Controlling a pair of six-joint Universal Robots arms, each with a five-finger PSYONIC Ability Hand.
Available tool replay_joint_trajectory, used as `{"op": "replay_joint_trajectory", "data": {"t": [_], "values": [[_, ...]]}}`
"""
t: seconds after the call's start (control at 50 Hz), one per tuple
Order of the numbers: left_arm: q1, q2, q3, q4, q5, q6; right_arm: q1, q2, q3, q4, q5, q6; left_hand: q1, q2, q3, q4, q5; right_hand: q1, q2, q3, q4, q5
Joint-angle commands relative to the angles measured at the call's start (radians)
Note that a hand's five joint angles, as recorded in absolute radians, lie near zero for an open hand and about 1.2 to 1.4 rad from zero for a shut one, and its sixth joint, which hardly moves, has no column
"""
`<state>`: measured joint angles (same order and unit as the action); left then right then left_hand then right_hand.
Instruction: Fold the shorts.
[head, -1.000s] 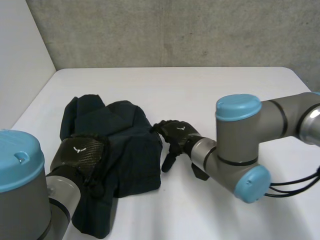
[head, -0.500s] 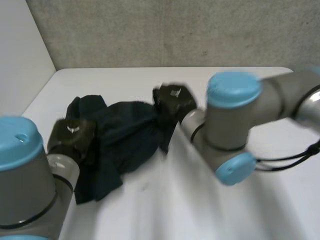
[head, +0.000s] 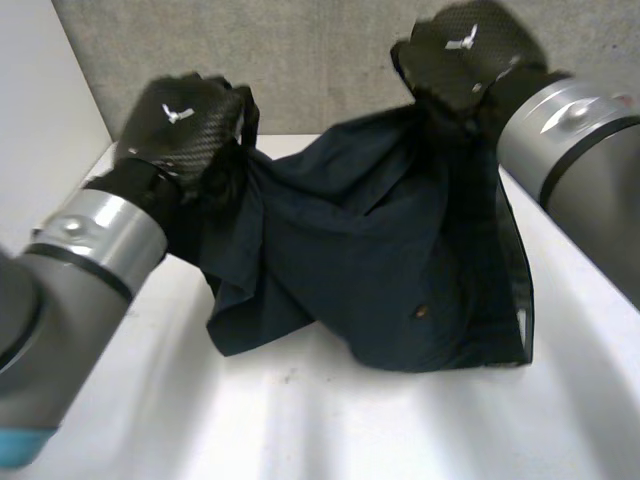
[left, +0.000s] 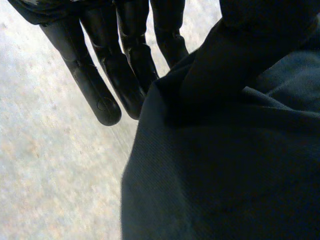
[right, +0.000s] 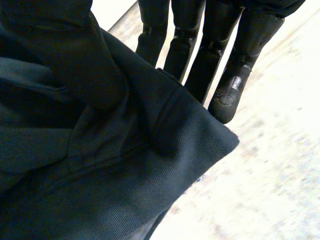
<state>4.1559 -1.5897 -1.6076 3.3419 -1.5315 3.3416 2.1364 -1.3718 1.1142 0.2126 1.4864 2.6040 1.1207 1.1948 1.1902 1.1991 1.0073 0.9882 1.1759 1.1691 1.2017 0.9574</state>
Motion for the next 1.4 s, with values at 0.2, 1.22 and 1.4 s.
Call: {"op": "replay_joint_trajectory", "data": {"t": [0.2, 1.22, 1.4], "values": [[0.067, -0.497, 0.164, 0.031, -0.010, 0.088, -0.023, 0.482, -0.145, 0.008, 0.052, -0.002, -0.542, -0.616, -0.612, -0.621, -0.603, 0.408, 0.220, 0.227, 0.195, 0.264], [0.165, -0.736, 0.406, -0.193, -0.081, 0.105, -0.110, 0.655, -0.355, 0.337, -0.060, 0.165, -0.485, -0.559, -0.554, -0.563, -0.546, -0.545, -0.733, -0.726, -0.759, -0.689], [0.162, -0.773, 0.543, -0.161, -0.090, 0.219, -0.112, 0.726, -0.566, 0.188, -0.028, 0.148, 0.275, 0.201, 0.206, 0.197, 0.214, 0.408, 0.220, 0.227, 0.195, 0.264]]}}
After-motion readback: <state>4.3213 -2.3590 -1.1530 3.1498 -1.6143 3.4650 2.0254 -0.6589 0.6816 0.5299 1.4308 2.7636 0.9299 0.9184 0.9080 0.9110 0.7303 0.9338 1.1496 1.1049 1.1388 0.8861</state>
